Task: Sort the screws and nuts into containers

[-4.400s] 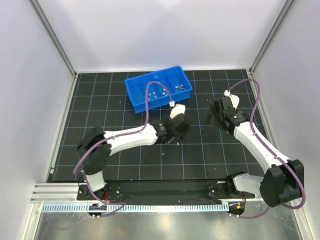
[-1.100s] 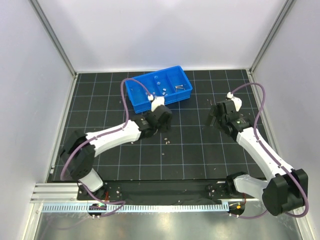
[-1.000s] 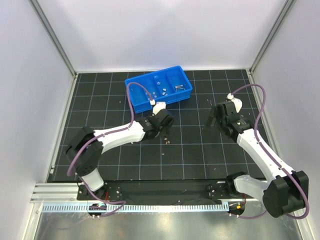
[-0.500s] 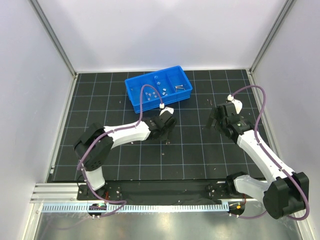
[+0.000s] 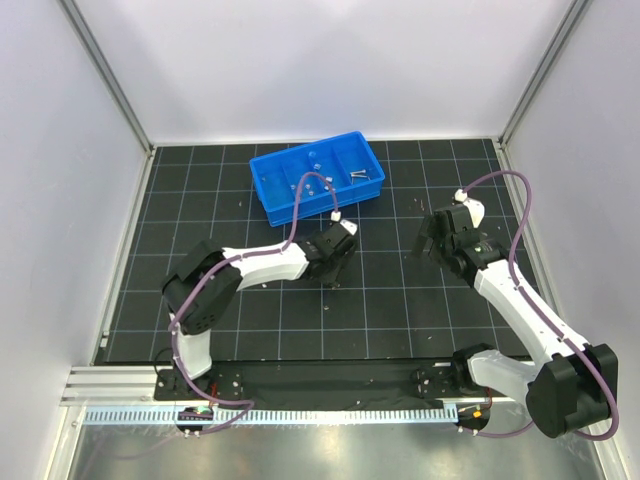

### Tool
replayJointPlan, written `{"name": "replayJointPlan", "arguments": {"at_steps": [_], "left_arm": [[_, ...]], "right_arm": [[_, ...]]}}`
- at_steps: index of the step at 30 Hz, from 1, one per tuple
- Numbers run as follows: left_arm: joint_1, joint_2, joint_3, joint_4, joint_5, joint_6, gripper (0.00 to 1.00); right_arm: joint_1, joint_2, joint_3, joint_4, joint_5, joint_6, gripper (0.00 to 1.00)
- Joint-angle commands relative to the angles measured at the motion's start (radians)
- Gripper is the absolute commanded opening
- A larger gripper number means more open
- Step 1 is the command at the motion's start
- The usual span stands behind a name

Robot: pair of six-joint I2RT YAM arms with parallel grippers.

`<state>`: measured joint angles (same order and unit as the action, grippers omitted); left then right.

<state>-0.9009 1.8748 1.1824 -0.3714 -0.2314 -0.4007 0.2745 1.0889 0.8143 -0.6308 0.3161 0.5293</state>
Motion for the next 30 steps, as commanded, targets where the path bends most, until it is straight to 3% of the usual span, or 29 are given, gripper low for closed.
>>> {"name": "replayJointPlan", "arguments": {"at_steps": [1, 7, 11, 16, 21, 30], "left_arm": [[0.002, 0.036, 0.023, 0.019, 0.026, 0.03, 0.47], [0.002, 0.066, 0.026, 0.019, 0.041, 0.026, 0.43], [0.002, 0.066, 0.026, 0.005, 0.061, 0.005, 0.26], [0.002, 0.053, 0.003, -0.007, 0.067, -0.029, 0.26], [0.002, 0.038, -0.004, -0.029, 0.058, -0.049, 0.32], [0.003, 0.05, -0.024, -0.047, 0.052, -0.072, 0.22]], "right_arm": [[-0.003, -0.004, -0.003, -0.001, 0.02, 0.008, 1.0], [-0.003, -0.001, -0.004, -0.003, 0.023, 0.009, 1.0], [-0.003, -0.003, -0.001, -0.009, 0.029, 0.009, 0.99], [-0.003, -0.006, -0.001, -0.009, 0.026, 0.011, 1.0], [-0.004, -0.004, -0.001, -0.012, 0.023, 0.012, 1.0], [-0.003, -0.009, -0.003, -0.017, 0.026, 0.014, 1.0]]}}
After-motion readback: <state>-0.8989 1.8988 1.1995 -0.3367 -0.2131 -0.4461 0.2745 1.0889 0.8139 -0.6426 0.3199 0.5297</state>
